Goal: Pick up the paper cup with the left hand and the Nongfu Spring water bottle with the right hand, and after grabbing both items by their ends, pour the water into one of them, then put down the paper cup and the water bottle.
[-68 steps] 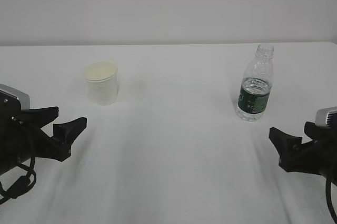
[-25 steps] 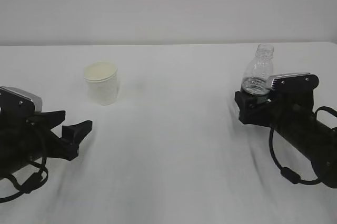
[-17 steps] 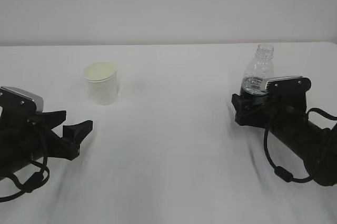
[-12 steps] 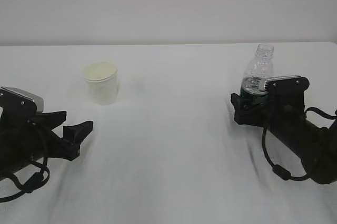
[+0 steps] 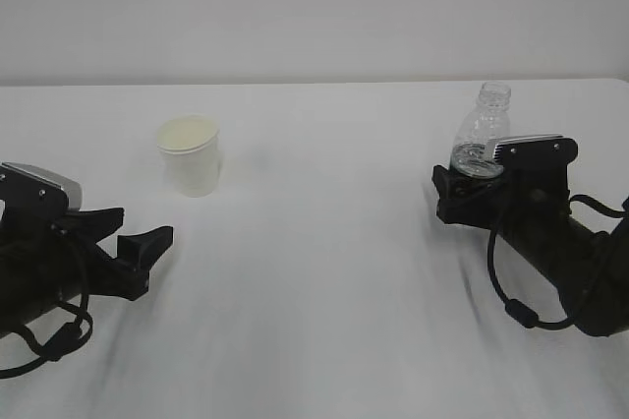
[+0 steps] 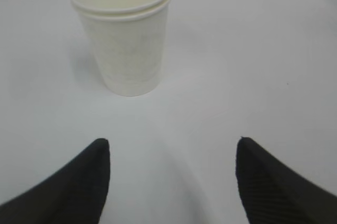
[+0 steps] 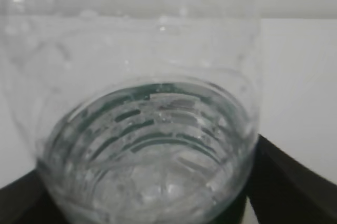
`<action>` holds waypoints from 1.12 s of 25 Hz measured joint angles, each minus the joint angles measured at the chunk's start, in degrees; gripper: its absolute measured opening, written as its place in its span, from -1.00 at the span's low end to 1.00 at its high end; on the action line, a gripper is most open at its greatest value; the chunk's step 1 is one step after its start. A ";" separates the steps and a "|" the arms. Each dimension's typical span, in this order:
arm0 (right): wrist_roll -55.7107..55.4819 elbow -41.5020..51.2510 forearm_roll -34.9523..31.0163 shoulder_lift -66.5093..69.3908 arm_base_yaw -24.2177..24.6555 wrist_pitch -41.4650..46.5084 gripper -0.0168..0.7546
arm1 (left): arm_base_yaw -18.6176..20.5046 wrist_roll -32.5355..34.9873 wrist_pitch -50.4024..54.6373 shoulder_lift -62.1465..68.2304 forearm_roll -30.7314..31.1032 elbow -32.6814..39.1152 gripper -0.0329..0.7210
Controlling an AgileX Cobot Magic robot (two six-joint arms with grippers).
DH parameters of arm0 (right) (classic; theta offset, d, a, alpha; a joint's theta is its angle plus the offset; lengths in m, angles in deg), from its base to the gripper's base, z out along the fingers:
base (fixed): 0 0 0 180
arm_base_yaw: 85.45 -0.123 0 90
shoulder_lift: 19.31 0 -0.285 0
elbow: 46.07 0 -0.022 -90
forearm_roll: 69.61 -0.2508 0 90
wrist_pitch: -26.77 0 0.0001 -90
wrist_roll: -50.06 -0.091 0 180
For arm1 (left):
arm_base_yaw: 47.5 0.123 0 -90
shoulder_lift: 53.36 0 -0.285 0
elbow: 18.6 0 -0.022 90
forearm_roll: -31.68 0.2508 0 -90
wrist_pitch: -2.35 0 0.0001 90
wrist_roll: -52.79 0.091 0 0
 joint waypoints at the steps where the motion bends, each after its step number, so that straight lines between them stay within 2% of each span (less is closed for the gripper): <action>1: 0.00 0.00 0.00 0.00 0.00 0.00 0.72 | 0.00 0.00 0.00 0.00 0.00 0.00 0.50; 16: 0.00 0.00 0.00 0.00 0.00 0.00 0.02 | 0.00 -0.02 0.00 0.00 0.00 0.00 0.50; 28: 0.10 0.00 0.12 0.00 0.00 0.00 -0.04 | 0.00 -0.02 0.00 0.00 0.00 0.00 0.50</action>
